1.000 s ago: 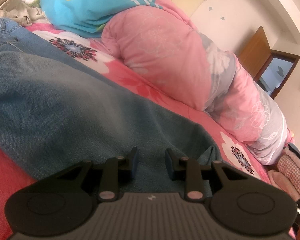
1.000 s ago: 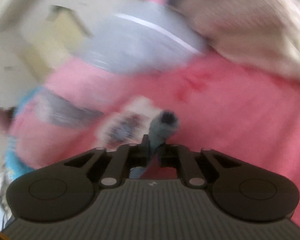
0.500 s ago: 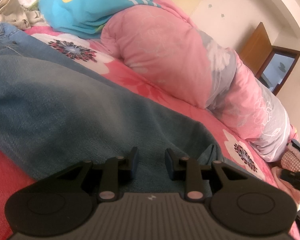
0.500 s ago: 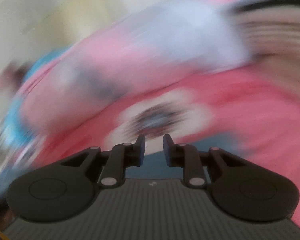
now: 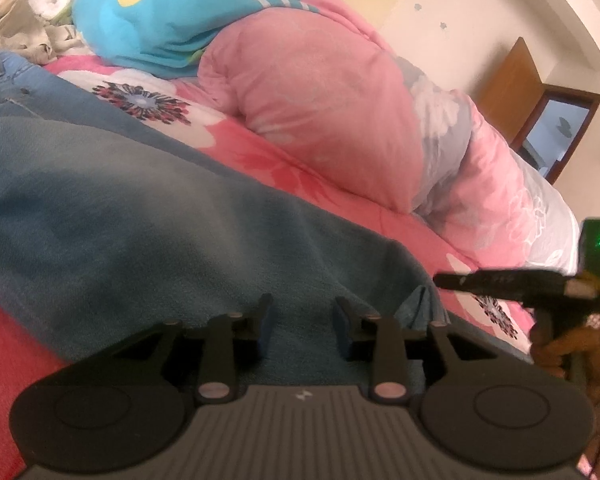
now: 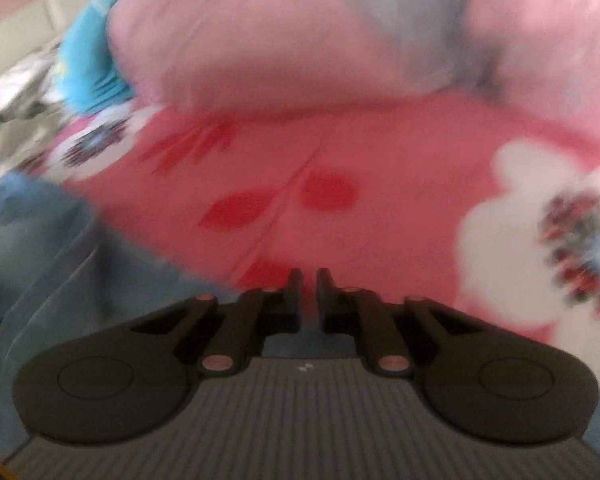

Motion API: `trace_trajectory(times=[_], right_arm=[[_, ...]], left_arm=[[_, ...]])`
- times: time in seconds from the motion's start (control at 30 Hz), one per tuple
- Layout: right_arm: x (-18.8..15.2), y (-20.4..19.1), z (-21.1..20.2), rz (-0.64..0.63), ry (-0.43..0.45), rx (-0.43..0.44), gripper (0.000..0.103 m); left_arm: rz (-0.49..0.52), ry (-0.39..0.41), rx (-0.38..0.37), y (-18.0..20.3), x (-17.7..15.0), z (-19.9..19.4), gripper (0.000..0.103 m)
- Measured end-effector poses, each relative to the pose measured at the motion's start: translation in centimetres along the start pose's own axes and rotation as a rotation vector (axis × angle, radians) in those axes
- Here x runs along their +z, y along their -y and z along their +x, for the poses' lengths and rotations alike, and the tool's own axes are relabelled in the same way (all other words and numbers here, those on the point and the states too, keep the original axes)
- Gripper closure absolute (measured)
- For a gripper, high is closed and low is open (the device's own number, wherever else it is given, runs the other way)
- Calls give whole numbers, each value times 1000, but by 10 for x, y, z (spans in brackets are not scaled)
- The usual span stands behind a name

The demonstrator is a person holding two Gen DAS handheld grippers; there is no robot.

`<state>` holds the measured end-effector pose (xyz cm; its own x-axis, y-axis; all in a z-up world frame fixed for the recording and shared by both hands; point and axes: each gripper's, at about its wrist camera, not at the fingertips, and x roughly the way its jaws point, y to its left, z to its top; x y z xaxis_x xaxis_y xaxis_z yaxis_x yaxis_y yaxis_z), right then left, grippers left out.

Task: Fold clothes

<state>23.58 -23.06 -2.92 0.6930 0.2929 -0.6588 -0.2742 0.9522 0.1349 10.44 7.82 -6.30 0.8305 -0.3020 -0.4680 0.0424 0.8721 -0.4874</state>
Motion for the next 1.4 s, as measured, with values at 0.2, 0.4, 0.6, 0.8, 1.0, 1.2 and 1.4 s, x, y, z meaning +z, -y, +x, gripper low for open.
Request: trace_trajectory(times=[0.2,0.4,0.6,0.8,1.0,1.2,1.4], right_arm=[[-7,-40,1,-66,-97,291,95],[12,-28,39,100,-62,220,103],[3,-5,-12,203,-16,259,95],[-75,88,-46,361,-8,167,103],[-127,225,-137,570,185,-280,103],[-128,224,-182,584,264,-438,96],[-88,120,-132,385,190,28,89]], left_arm=[[23,-3,9,4,0,1,65],[5,0,-5,1,0,0,66],[13,-4,2,3,0,0,65],[5,-4,-3,2,0,0,65],[7,-4,-2,2,0,0,65],[4,-2,-5,1,0,-1,65],[-12,3,-19,-2,0,-2,65]])
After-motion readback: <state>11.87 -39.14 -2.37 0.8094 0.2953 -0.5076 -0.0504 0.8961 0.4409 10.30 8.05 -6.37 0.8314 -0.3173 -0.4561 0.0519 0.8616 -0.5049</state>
